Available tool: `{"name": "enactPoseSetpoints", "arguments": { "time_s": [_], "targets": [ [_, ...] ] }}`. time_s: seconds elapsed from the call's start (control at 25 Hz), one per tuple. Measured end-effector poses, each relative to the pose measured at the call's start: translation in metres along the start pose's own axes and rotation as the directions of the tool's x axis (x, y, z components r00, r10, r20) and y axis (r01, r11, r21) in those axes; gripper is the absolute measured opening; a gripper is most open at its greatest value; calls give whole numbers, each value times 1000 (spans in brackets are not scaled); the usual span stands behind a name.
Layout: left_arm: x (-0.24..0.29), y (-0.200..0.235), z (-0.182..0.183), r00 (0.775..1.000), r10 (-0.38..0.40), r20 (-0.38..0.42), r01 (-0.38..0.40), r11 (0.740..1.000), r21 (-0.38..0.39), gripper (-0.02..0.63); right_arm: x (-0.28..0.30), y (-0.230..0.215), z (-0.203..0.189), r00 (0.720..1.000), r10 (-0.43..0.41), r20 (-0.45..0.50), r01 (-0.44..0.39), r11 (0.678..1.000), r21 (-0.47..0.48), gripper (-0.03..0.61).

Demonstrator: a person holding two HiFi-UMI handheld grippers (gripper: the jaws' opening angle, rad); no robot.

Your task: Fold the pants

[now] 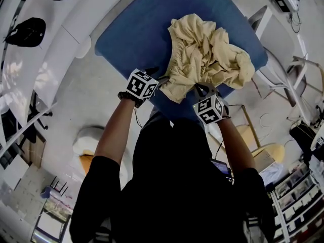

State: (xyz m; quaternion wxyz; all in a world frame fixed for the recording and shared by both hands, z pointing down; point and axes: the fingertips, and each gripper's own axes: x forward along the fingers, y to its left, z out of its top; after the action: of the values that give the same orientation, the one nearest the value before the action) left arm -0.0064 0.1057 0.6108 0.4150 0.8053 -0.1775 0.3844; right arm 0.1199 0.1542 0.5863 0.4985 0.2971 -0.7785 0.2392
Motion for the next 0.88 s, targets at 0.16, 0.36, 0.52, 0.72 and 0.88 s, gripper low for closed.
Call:
{"name": "enactPoseSetpoints", "arguments": {
  "time_s": [0.16, 0.36, 0.52, 0.72, 0.88],
  "targets": [
    [-5, -10, -4, 998, -58, -1, 58, 998, -39, 268, 2, 0, -2, 1000, 0, -9, 0, 1000, 8, 8],
    [-6, -9, -20, 999, -30, -31, 28, 996, -80, 267, 6, -1, 0, 1000, 1, -27, -1, 1000, -9, 8],
    [-2, -11, -26, 997, 28, -66, -31, 999, -44, 264, 10, 2, 0, 999, -7, -39, 6, 1000, -20, 8],
    [6, -13, -32, 984, 134, -114, -123, 987, 100, 203, 13, 6, 1, 999, -14, -43, 12, 999, -37, 8],
    [9, -14, -34, 975, 194, -113, -182, 977, 107, 118, 12, 6, 1, 999, -15, -37, 14, 999, -37, 9]
  ]
}}
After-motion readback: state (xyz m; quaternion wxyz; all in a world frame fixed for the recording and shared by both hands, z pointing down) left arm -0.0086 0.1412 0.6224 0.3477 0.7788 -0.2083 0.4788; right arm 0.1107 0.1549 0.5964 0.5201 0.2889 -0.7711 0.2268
